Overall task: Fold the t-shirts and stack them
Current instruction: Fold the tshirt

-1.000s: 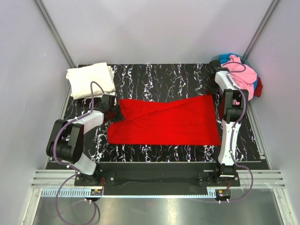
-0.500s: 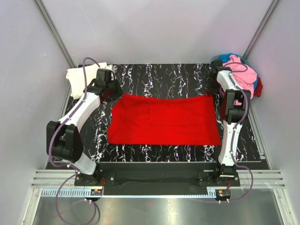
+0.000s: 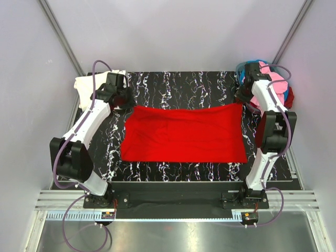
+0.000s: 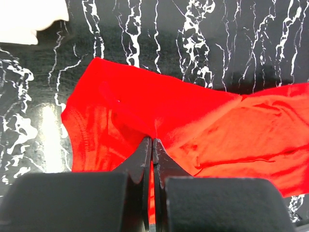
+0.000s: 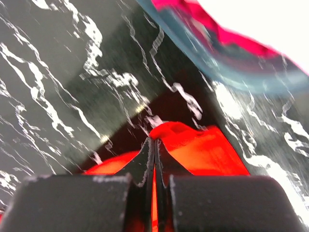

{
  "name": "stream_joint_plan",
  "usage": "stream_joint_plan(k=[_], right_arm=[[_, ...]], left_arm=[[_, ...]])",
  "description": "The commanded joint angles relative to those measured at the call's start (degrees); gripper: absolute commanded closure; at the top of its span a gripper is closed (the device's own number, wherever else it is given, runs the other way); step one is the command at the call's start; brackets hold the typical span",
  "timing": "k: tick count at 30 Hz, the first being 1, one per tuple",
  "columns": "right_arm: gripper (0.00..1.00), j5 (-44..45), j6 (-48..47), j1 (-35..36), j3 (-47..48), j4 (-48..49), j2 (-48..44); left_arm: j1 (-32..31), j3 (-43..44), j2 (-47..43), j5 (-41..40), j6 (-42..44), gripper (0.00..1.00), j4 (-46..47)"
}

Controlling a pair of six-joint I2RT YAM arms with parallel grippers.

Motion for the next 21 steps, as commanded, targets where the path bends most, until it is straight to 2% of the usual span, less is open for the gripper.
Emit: stream_joint_plan(k=[1,8,21], right_arm=[[1.0,-0.4,0.5,-0.2,-6.5,2.0,-7.1],[1.0,0.0,-0.1,-0.2,-17.8,4.8,-13.2],[1.0,3.9,1.1,-0.3,-26.6,6.2,-22.1]], left_arm=[[0.4,2.6,-2.0,-2.1,2.5,1.0,-1.7],[0.4,0.4,-3.8,-4.4,4.8,1.0,-3.7],[0.4,-8.3,-8.0,-5.5,5.4,1.0,-2.4]])
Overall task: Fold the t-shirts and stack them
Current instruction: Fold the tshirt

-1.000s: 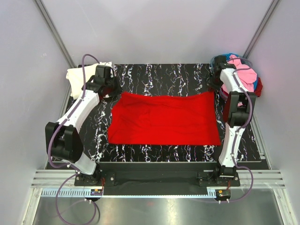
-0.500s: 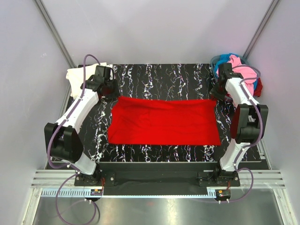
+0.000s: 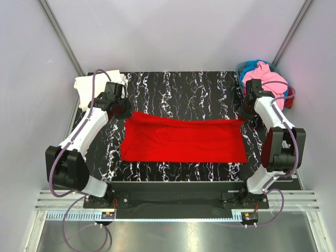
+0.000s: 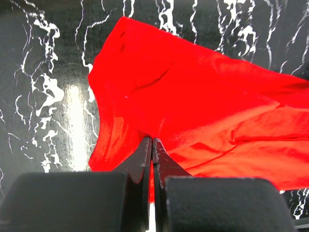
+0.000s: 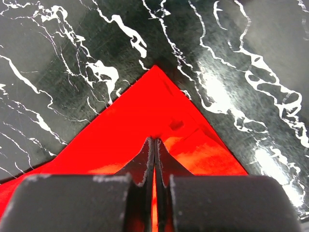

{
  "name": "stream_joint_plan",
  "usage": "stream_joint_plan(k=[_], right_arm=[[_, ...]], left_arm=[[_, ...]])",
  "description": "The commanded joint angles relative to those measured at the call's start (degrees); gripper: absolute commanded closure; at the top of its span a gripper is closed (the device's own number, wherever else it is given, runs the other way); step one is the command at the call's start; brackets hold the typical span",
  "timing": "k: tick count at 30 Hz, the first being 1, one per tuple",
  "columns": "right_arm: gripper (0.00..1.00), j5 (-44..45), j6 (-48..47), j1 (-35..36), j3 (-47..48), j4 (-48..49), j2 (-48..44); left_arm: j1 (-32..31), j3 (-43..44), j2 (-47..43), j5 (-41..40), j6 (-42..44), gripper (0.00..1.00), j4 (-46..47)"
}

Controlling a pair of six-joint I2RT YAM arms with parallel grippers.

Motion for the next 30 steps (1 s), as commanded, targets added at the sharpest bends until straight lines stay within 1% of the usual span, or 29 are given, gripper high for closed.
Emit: stream_joint_plan(k=[1,3,5,6,7,8,10,11,13,14,16,17,20,24,27,30], right_arm=[[1.0,2.3,0.7,-0.3,0.1,2.0,-4.7],[1.0,1.9,0.7,-0.2,1.5,2.4,-5.5],[1.0,1.0,0.6,-0.2,5.7,1.8,-4.1],[1.0,0.7,0.3,-0.2,7.4,1.3,-3.1],[1.0,0.4,0.2,-0.2,11.1,0.6,-1.9],[1.0,0.1,-0.2,-0.3,12.9,0.3,0.7],[1.0,0.0,-1.3,-0.2,18.4,-0.9,3.7],[1.0,-0.2,-1.8,-0.3,19.8,-0.7,6.3],[1.0,-0.3,-2.8,-0.2,24.4,-1.2,8.8],[1.0,-0.3,-3.2,-0.3,25.9,-1.6,11.2],[1.0,-1.5,-3.7,-0.3,29.5,-2.4,13.7],[1.0,-2.4,-4.0,-0.3,30.5,-2.7,16.0],[1.0,-3.5,-4.0,-0.2,33.1,-3.1,19.6],[1.0,-3.7,-4.2,-0.3,35.5,-3.3,22.1],[1.0,-3.4,-4.5,-0.2,37.8,-4.5,23.4],[1.0,-3.7,-4.6,-0.3,36.7,-4.8,23.1]], left_arm=[[0.4,-0.2,-1.9,-1.8,1.2,1.0,1.8],[0.4,2.8,-0.1,-1.8,1.5,1.0,1.3],[0.4,6.1,3.0,-1.9,2.3,1.0,0.1],[0.4,10.1,4.3,-1.8,2.7,1.0,-0.3],[0.4,12.0,5.7,-1.9,3.5,1.0,-0.5],[0.4,16.2,9.1,-1.8,4.0,1.0,-0.8],[0.5,20.3,12.6,-1.9,4.8,1.0,-1.1],[0.8,24.1,16.0,-1.7,5.5,1.0,-1.2],[1.1,28.1,19.4,-0.1,5.9,1.0,-1.3],[1.3,32.2,22.9,0.6,6.2,1.0,-1.6],[1.4,36.6,26.3,0.9,6.3,1.0,-3.2],[1.5,40.5,29.4,0.9,6.5,1.0,-4.6],[1.7,45.6,33.4,0.6,6.9,1.0,-5.4],[1.9,47.8,35.0,0.8,8.3,1.0,-4.5],[1.9,49.8,35.8,-0.2,9.0,1.0,-6.1],[1.9,47.7,34.0,-1.5,9.4,1.0,-6.2]])
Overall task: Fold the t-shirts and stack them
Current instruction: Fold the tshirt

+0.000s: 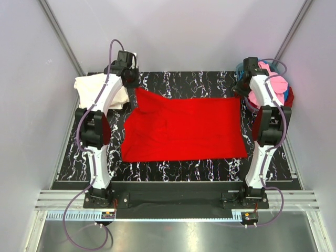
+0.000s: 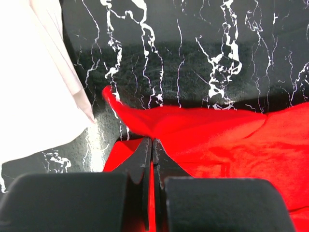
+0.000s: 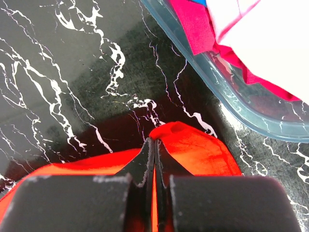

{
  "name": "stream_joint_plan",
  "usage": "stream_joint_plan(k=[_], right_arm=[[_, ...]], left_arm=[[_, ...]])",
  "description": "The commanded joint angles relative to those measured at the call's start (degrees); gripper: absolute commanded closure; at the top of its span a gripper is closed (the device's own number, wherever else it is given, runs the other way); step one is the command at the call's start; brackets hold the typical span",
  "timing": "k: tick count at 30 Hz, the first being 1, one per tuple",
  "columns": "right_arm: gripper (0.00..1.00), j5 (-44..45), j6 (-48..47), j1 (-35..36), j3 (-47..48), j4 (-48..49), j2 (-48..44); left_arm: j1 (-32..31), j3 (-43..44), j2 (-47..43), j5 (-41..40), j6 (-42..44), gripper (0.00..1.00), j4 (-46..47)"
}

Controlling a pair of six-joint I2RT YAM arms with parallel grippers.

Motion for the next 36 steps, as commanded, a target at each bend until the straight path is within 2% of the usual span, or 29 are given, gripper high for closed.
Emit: stream_joint_plan(k=[1,13,27,36], right_arm=[[1.0,-0.7,-1.2,-0.3,1.3,0.0,-2.5],[1.0,2.4,0.3,-0.3,-20.6,6.4,-18.4],[1.0,6.9,0.5,-0.3,-32.5,7.0,-28.2],[1.0,7.7,0.1,-0.3,-36.8,7.2,-34.1]], left_arm=[[0.5,0.4,-4.7,-2.0,1.9,1.0,0.6],[0.5,-23.3,-20.9,-5.1,1.1,1.0,3.7],[0.0,-34.5,-27.3,-5.4,0.4,1.0,5.5],[-2.1,-36.2,-27.8,-8.1,0.7,1.0,5.0]])
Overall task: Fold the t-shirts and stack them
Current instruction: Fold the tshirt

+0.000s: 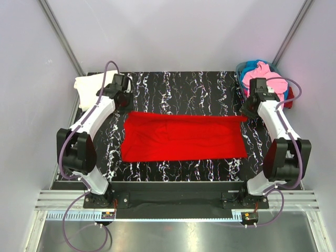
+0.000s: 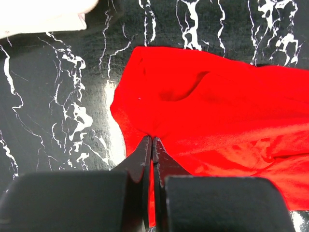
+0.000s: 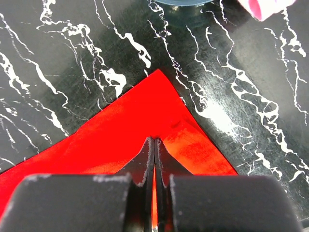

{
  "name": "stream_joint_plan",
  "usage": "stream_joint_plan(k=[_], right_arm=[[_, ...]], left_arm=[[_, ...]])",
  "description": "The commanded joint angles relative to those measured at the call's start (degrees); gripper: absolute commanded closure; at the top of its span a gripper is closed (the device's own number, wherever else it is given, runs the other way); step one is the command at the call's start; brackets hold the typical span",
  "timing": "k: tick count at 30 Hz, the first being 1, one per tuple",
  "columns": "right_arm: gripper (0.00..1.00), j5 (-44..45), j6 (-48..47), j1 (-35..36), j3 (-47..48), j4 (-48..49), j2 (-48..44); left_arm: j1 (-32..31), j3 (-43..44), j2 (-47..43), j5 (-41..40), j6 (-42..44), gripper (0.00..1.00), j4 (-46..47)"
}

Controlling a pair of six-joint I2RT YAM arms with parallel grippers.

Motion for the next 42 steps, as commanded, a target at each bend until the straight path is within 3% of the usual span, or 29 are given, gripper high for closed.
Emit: stream_joint_plan(k=[1,10,12,13,14,15,17,18,24,28,33,35,37,39,42], right_arm=[[1.0,2.7,-0.2,-0.3,-1.2,1.3,-3.3],[1.0,2.1,3.2,-0.5,-12.6,3.6,-4.8],[0.97,2.6,4.7,-1.5,-15.7,3.5,-4.9],[0.66,2.1,5.1,-2.1,-17.0,3.3,-5.1],[0.49,2.0,5.3,-2.5,-17.4,3.3,-5.5],[0.4,1.9,5.4,-2.9,-17.7,3.4,-5.8],[0.15,2.2,5.2,-2.9,-17.8,3.8,-7.6],[0.14,2.3,5.1,-2.8,-17.5,3.5,-8.2],[0.19,-9.1,2.0,-2.2,-17.1,8.0,-10.9],[0.24,-18.5,-0.8,0.6,-15.2,10.9,-5.6],[0.3,-22.0,-3.4,6.4,-11.9,9.9,6.6],[0.37,-24.2,-3.4,6.9,-12.5,10.8,9.5],[0.47,-24.9,-2.6,7.9,-13.7,10.9,10.5],[0.49,-25.0,-2.1,9.3,-14.4,10.5,11.2],[0.51,-25.9,-1.1,10.9,-17.0,9.8,10.2]], left_arm=[[-0.5,-1.2,-3.2,-3.0,0.1,1.0,1.9],[-0.5,-8.5,-7.8,-9.2,-3.5,1.0,-3.1],[-0.6,-12.0,-9.5,-9.7,-4.8,0.77,-4.3],[-0.7,-13.6,-10.2,-9.4,-5.5,0.62,-5.3],[-1.1,-15.5,-12.6,-9.0,-6.9,0.46,-5.2],[-1.3,-19.5,-14.1,-8.9,-7.6,0.39,-4.7],[-1.4,-22.7,-18.8,-6.9,-9.9,0.12,-2.8],[-1.4,-24.2,-20.2,-6.1,-10.7,0.01,-2.2],[-1.7,-30.6,-24.4,-1.4,-16.4,0.01,5.2],[-2.6,-31.6,-21.0,-0.7,-18.6,0.06,11.2],[-4.2,-29.4,-11.3,-0.6,-20.1,0.13,15.0],[-4.9,-28.3,-6.6,-1.1,-20.4,0.16,16.2],[-5.1,-25.9,-1.4,-1.2,-20.2,0.19,16.7],[-5.1,-21.6,2.6,-1.0,-19.6,0.3,16.5],[-5.1,-15.7,10.6,-0.5,-18.5,0.37,14.5]])
